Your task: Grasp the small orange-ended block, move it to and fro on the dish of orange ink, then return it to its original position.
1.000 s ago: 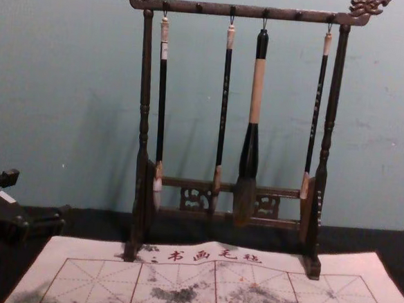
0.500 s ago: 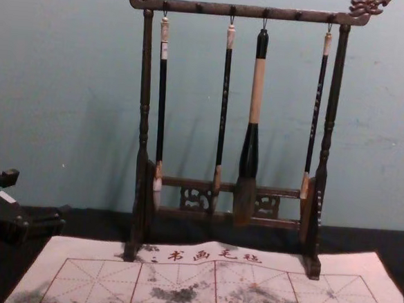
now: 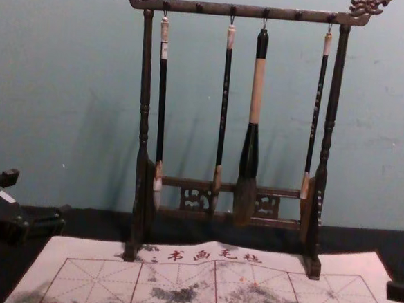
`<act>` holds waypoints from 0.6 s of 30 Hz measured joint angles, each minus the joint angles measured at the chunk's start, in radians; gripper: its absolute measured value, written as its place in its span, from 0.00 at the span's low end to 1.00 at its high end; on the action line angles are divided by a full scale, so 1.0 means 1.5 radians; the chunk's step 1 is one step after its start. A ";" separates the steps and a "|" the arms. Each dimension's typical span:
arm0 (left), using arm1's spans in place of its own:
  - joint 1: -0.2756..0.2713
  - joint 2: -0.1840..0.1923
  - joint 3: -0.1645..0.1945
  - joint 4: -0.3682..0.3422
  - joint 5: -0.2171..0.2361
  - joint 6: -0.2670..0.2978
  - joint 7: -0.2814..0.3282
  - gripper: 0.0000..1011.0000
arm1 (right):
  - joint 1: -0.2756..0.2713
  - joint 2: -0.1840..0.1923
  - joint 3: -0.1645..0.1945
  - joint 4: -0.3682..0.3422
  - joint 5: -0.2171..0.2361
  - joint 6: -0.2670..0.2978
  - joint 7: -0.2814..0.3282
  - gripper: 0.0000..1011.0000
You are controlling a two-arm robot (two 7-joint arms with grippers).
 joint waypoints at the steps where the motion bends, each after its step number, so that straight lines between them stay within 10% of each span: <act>1: 0.000 0.000 0.000 0.000 0.000 0.000 0.000 0.99 | 0.001 -0.001 0.000 0.001 0.000 0.000 0.001 0.99; 18: 0.000 0.000 0.000 0.000 0.000 0.000 0.000 0.99 | 0.017 -0.010 -0.011 0.017 -0.003 0.007 0.015 0.99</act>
